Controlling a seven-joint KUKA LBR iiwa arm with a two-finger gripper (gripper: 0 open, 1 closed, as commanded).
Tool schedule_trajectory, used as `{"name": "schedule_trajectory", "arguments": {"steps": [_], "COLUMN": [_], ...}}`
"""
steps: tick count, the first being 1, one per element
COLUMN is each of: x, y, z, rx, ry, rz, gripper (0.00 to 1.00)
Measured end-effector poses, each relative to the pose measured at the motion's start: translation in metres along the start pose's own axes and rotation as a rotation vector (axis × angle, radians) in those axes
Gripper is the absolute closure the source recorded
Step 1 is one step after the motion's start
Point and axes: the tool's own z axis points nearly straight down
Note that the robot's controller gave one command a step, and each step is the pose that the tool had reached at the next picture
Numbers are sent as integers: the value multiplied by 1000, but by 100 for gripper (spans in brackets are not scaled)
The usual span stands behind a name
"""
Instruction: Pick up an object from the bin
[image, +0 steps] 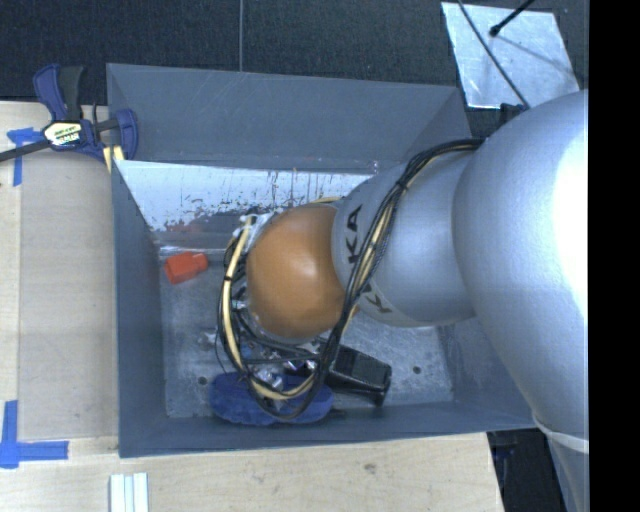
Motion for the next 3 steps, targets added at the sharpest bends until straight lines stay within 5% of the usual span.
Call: {"name": "schedule_trajectory", "arguments": {"steps": [1, 2, 3], "x": [-20, -19, -25], "y": [-34, -34, -33], "z": [8, 9, -136], "rx": [-9, -9, -7], "ry": [19, 20, 15], "rz": [94, 96, 103], "gripper": [0, 100, 100]}}
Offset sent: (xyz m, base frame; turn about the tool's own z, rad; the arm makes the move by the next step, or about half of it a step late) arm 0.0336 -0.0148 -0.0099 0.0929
